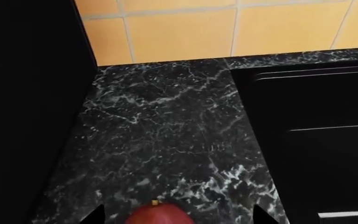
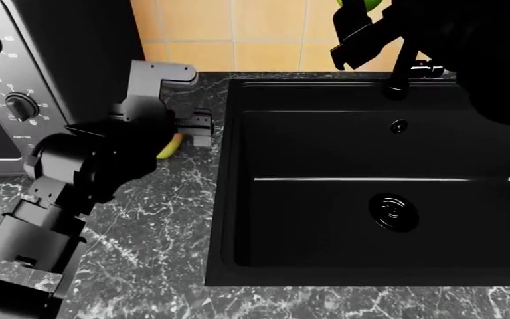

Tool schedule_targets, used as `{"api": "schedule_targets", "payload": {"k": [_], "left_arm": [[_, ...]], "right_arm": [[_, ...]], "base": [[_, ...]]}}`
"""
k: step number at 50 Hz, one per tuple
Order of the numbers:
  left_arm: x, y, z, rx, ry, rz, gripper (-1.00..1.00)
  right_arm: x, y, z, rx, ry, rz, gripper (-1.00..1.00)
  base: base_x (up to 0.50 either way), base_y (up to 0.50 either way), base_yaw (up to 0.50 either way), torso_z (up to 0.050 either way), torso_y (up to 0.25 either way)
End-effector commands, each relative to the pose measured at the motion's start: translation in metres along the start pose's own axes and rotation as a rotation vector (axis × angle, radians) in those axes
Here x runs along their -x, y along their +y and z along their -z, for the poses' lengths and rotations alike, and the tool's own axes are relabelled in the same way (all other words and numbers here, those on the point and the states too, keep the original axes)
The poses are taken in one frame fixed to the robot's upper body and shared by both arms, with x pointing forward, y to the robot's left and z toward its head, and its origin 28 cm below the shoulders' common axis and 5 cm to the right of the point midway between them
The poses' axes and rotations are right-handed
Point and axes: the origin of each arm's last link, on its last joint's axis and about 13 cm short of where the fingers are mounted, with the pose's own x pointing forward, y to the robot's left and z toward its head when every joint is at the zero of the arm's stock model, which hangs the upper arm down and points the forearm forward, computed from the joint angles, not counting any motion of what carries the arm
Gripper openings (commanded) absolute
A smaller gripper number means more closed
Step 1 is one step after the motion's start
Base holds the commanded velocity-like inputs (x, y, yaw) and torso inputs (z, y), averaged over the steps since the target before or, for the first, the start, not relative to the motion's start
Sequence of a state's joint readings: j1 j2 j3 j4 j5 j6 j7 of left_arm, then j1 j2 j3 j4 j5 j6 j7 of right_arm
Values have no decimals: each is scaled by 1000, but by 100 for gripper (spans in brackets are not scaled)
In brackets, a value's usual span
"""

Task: Pick up the fruits and vegetables and place them in the sink. Turn on the sink faucet to wash them. Then turn the sink off and put them in the tray.

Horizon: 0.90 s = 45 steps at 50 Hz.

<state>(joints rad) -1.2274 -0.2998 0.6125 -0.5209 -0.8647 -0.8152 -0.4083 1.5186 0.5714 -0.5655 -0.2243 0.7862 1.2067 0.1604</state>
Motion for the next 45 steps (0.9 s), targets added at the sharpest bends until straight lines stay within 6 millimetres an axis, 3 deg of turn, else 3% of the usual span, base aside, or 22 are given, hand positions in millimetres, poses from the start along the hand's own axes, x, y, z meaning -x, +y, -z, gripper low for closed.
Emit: {"api": "schedule_targets", "payload": {"k": [1,22,44,45], "left_arm": [[-6,22,27,-24,105,-111,100],[-20,26,49,-54,200,-139,100],[-23,24,56,-43,239,-113,100],[-23,24,56,-42,235,-111,-100]], "right_arm": [[0,-2,-2,8,-6,8,-100],[-1,-3,-3,7,-10,8,-100],[0,-3,-5,7,-12,10,-100],[0,-3,-5,7,-12,10,-100]], "base": [[0,3,5,0,-10],[0,4,6,0,-4],[1,4,6,0,-4],[10,0,0,0,0]]}}
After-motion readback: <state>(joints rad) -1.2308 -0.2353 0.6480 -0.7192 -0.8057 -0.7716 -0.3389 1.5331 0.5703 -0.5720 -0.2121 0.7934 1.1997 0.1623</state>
